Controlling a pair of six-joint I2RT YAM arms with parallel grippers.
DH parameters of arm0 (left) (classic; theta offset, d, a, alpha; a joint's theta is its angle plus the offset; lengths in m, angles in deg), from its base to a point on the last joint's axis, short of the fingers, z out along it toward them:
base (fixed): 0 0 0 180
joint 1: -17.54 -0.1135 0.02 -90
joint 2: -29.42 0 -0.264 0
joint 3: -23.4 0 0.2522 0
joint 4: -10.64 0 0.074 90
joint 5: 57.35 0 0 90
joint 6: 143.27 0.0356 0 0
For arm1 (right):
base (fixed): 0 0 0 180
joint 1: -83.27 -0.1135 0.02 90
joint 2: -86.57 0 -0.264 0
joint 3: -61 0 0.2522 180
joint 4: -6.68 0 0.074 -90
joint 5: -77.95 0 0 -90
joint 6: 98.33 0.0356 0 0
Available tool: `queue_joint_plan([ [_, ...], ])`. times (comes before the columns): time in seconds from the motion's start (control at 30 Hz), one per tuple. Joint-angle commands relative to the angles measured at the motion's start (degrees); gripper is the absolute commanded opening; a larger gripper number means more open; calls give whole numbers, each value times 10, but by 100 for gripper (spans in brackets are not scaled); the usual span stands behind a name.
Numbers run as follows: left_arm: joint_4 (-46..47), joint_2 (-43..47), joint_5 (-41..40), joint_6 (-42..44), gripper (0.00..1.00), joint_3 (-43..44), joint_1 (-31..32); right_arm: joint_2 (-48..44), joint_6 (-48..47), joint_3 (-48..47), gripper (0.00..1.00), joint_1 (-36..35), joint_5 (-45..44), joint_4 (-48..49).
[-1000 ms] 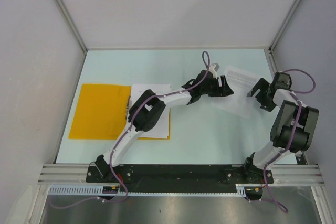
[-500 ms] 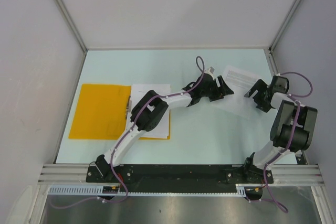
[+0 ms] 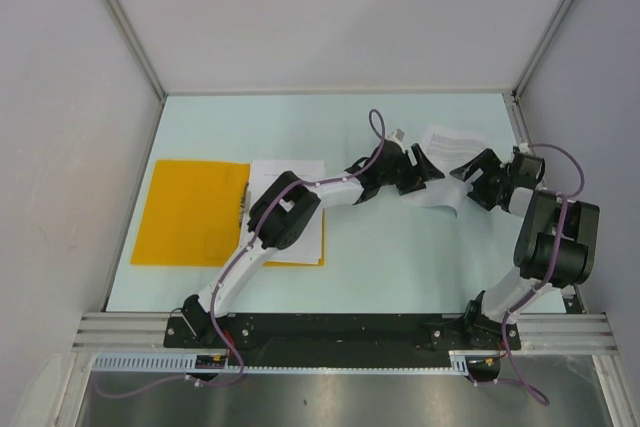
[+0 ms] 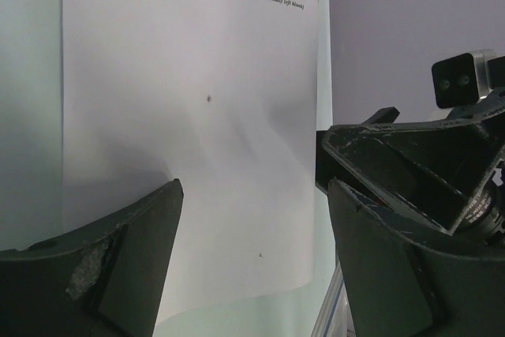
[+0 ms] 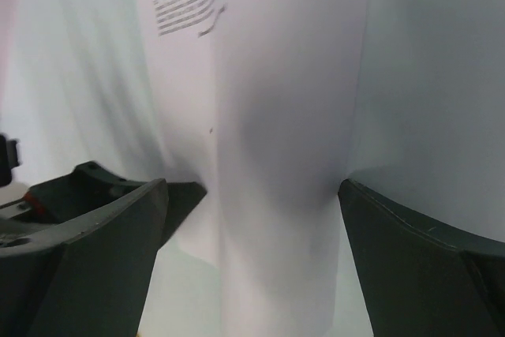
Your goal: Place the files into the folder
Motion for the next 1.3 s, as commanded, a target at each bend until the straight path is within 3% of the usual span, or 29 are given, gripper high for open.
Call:
queue_joint_plan([
  [0.0,-12,2,20,-14,82,-26,-7,16,58,48,97,1,84,65],
  [0.13,-6,7,27,-17,82,-37,-15,39,119,86,99,8,152,203],
  [0.37,-1,19,42,-11,82,-57,-28,69,134,88,100,11,163,306],
  [0.53,-3,18,53,-11,83,-63,-34,88,89,45,100,12,169,296],
  [0.93,-1,20,67,-10,84,-91,-53,142,126,-14,100,-14,223,361],
  [1.1,8,21,69,-13,85,-106,-60,92,154,10,100,-30,216,296],
  [1.27,17,23,74,-20,85,-113,-61,10,180,59,100,-23,215,297],
])
